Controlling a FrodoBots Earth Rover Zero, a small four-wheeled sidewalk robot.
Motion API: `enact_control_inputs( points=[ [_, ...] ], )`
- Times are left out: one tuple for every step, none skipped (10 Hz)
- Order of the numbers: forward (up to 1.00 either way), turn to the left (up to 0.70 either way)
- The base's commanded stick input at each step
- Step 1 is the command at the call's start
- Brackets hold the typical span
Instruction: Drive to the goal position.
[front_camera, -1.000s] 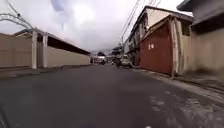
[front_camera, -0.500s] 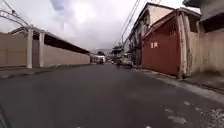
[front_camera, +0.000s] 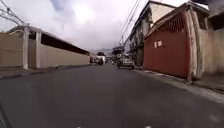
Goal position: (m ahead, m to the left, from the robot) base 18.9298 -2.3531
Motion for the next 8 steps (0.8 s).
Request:
enact_control_inputs(
  points=[
    [1.0, 0.0],
    [1.0, 0.0],
    [1.0, 0.0],
    [1.0, 0.0],
    [1.0, 0.0],
    [1.0, 0.0],
    [1.0, 0.0],
    [1.0, -0.02]
  ],
)
